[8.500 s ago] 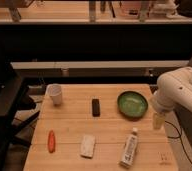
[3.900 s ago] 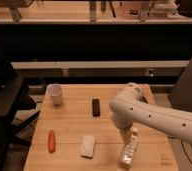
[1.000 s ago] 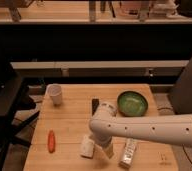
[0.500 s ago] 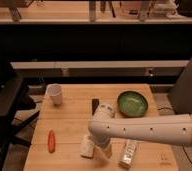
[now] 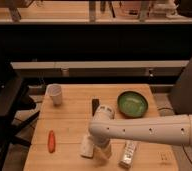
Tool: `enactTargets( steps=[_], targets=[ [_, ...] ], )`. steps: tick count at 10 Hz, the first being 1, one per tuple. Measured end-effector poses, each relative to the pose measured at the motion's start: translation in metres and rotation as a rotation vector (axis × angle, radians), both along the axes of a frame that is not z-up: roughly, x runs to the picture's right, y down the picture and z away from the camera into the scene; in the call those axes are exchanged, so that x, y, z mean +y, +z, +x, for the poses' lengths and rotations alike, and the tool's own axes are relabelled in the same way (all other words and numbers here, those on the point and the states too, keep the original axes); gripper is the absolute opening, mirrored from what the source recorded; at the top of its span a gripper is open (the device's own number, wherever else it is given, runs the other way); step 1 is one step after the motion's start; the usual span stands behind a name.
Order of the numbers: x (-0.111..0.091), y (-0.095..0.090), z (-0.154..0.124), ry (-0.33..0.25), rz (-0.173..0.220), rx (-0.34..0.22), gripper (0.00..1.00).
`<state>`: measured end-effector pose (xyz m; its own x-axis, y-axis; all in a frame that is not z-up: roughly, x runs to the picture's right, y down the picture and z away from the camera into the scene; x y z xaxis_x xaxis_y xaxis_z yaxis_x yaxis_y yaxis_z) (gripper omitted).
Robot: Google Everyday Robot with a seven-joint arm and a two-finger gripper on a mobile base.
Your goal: Place the white sponge in the ceramic cup
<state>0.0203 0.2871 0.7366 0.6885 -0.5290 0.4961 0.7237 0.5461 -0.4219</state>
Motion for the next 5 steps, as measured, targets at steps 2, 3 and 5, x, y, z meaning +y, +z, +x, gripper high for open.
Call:
enactTargets(
  steps=[2,3,5],
  targets=[
    [0.0008,0.0041,-0.0015,-0.001,0.007,-0.003,0.80],
    [0.0011,0.0056,-0.0019,-0.001,0.009,-0.003,0.80],
    [0.0018,0.0082,-0.0031,0.000,0.013,-0.003,0.80]
  ],
)
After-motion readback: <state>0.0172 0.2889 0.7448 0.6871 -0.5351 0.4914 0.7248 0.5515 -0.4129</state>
